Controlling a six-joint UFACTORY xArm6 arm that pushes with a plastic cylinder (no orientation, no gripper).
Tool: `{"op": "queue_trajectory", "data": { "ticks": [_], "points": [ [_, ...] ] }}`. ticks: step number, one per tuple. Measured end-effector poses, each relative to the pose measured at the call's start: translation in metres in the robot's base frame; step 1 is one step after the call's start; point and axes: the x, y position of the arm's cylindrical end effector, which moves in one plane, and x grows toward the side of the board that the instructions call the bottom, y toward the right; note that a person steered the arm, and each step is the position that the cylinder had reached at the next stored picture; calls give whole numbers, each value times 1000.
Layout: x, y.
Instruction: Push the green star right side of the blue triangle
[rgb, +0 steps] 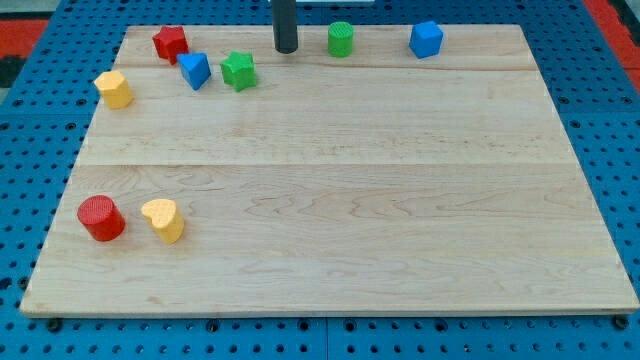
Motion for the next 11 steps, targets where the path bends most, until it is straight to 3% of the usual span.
{"op": "queue_trajectory", "data": {
  "ticks": [4, 5, 6, 7, 11],
  "points": [
    [7, -18],
    [17, -18],
    [55, -17],
    [57, -16],
    [12, -51]
  ]
}}
